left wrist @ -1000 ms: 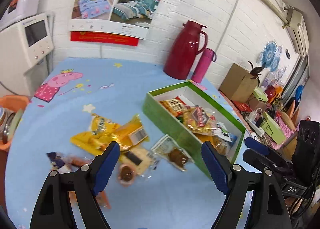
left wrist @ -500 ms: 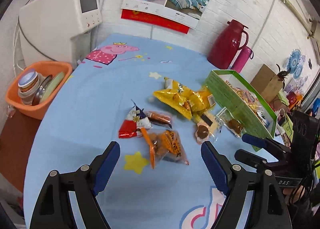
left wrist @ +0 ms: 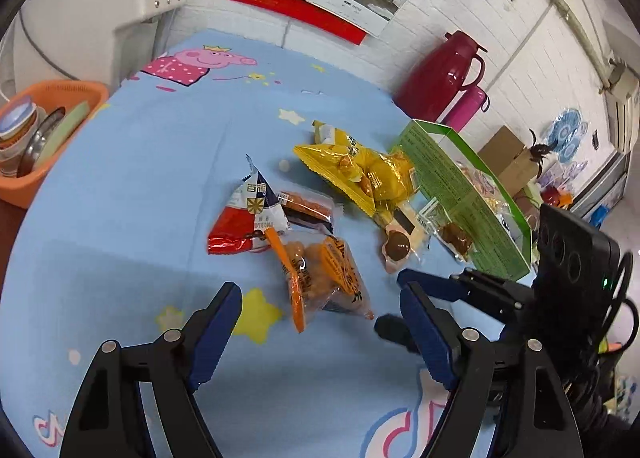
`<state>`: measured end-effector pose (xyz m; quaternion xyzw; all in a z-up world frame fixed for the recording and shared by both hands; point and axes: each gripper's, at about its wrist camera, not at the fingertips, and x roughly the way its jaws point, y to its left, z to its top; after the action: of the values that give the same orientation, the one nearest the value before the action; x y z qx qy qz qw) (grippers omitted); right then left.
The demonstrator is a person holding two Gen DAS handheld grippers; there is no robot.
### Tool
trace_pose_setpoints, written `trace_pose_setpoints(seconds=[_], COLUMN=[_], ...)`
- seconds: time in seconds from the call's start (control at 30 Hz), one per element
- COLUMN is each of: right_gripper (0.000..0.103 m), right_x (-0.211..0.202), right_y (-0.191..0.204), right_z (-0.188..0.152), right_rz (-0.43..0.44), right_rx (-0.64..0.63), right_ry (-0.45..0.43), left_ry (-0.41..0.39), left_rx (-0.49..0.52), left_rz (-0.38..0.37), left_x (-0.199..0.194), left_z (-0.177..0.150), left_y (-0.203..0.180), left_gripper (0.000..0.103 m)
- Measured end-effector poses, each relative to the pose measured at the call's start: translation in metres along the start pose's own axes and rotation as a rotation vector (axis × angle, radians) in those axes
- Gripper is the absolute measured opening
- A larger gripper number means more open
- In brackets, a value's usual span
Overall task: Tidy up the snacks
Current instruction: 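Withdraw both grippers toward the orange-labelled peanut bag, then grasp the orange-labelled peanut bag with both grippers and lift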
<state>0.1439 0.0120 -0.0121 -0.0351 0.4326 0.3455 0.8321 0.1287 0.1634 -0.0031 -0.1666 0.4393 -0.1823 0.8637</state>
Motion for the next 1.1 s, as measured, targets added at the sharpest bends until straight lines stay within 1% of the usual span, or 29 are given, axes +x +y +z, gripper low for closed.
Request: trace_pose_setpoints(seconds=[0.07,0.17,0.2,0.23,0.27,0.3,0.37,0.43,0.47,0.57,0.83,0.9,0.93,0.97,1.03,1.1], right_gripper=[0.060,0.060,0.058,0.054,0.042,0.040,0.035,0.030,0.025,0.020,0.018,0.013,0.013,0.012,0.012,0.012], right_x=[0.007,0.020,0.023,0.025,0.025,0.026,0.021,0.013,0.006,-0.014,-0.084,-0.103,-0.112,-0.121,-0.136,-0.149], right_y=[0.005,0.004,0.005,0.005,0.006,0.004,0.001,0.003,0.005,0.006,-0.020,-0.027,-0.030,-0.034,-0.043,-0.060], right_z=[0.000,0.003,0.004,0.005,0.006,0.006,0.003,0.000,-0.002,-0.006,-0.019,-0.021,-0.022,-0.024,-0.026,-0.031], right_rz=[-0.016,0.000,-0.003,-0.008,-0.021,-0.027,-0.007,-0.006,-0.009,-0.003,-0.026,-0.031,-0.038,-0.050,-0.086,-0.129], right_rx=[-0.025,-0.006,-0.008,-0.015,-0.017,-0.006,0.019,0.019,0.011,0.006,0.078,0.089,0.093,0.094,0.100,0.139], right_ry=[0.008,0.022,0.009,0.007,-0.002,-0.002,-0.009,-0.022,-0.034,-0.072,-0.224,-0.267,-0.286,-0.300,-0.327,-0.346], left_ry=[0.005,0.033,0.049,0.067,0.087,0.080,0.073,0.063,0.057,0.033,-0.014,-0.009,-0.005,-0.007,-0.013,-0.019], left_rx=[0.012,0.026,0.026,0.026,0.017,0.000,-0.005,0.009,0.021,0.050,0.158,0.184,0.193,0.206,0.245,0.278], left_rz=[0.003,-0.005,-0.017,-0.023,-0.026,-0.039,-0.039,-0.035,-0.029,-0.037,-0.085,-0.114,-0.125,-0.145,-0.161,-0.197], left_x=[0.006,0.019,0.025,0.030,0.036,0.037,0.034,0.028,0.025,0.014,0.003,0.007,0.010,0.012,0.017,0.024], left_z=[0.004,0.007,0.008,0.008,0.007,0.005,0.003,0.000,0.000,0.002,0.017,0.023,0.024,0.027,0.031,0.036], left_y=[0.000,-0.001,0.000,0.002,0.004,0.005,0.004,-0.004,-0.009,-0.029,-0.096,-0.115,-0.124,-0.135,-0.157,-0.178], left_gripper=[0.076,0.066,0.055,0.043,0.041,0.041,0.040,0.039,0.039,0.039,0.039,0.039,0.039,0.039,0.039,0.039])
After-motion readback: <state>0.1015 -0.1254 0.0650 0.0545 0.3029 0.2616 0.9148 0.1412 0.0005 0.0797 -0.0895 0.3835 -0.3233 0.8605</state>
